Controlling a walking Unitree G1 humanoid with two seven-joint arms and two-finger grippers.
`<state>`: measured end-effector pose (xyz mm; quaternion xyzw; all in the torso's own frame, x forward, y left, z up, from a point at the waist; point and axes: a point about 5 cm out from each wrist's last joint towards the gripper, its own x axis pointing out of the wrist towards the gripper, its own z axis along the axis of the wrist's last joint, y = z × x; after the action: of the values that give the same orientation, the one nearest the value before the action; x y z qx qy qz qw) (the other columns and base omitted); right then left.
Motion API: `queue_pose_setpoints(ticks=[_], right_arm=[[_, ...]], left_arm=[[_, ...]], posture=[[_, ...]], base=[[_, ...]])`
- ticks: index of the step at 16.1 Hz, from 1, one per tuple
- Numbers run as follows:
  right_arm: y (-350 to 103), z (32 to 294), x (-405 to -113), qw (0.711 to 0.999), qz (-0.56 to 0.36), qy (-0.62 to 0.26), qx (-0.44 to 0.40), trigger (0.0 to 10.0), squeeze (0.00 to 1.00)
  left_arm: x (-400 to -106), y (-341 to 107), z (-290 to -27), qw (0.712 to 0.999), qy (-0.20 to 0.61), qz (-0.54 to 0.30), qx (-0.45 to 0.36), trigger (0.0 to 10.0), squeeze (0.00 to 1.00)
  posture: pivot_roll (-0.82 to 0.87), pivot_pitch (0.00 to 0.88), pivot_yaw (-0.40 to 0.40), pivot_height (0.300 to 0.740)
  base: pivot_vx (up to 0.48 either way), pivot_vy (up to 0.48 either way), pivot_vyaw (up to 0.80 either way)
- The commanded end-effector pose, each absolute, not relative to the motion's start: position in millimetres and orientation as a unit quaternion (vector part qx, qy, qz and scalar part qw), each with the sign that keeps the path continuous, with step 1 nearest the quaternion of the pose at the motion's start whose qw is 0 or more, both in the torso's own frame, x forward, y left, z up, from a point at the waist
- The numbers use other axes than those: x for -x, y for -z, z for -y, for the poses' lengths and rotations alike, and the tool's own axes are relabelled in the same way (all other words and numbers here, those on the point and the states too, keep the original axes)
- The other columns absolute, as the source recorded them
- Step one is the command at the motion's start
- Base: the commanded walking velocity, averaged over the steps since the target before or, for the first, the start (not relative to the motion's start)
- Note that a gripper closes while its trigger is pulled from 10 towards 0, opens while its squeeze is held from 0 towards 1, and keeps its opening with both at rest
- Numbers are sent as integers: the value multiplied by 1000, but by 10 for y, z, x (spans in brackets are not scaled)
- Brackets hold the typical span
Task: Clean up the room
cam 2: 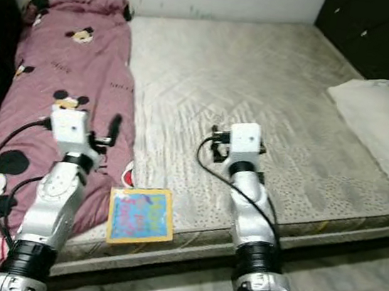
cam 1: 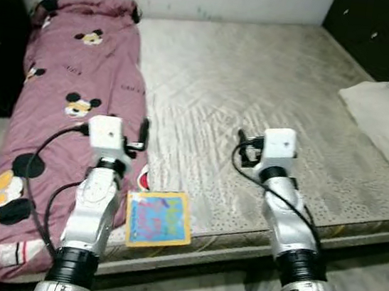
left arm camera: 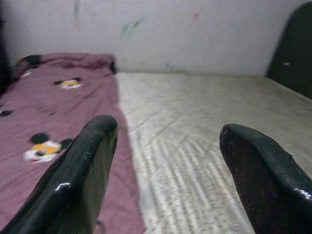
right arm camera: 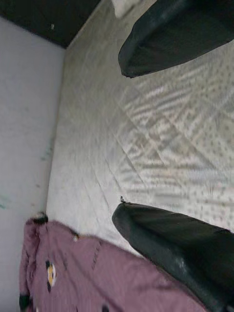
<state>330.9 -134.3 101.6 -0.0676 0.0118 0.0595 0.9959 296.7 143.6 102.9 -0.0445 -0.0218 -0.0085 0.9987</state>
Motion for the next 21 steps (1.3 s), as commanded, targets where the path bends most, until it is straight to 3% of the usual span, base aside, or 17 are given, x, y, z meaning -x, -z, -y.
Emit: queue_pose_setpoints(ticks=[1,8,19,21], right_arm=[[-1050,1328,-3327,996,-7,-64,69,10000,0],[-1029,1341,-3332,995,-14,-62,71,10000,0],[-999,1471,-3203,996,-10,-48,72,10000,0],[-1013,1629,-3055,998,0,-27,63,10000,0]], left_arm=[[-2968,-1008,-1460,999,2,14,42,10000,0],[-2967,-1016,-1482,999,-23,12,46,10000,0],[-2712,-962,-1722,997,-69,29,19,10000,0],[-2543,-1023,-1897,994,-95,52,22,10000,0]], posture=[[-52,0,7,740],[-52,0,6,740],[-44,0,9,740],[-45,0,6,740]], base=[[0,0,0],[0,0,-493],[0,0,0],[0,0,0]])
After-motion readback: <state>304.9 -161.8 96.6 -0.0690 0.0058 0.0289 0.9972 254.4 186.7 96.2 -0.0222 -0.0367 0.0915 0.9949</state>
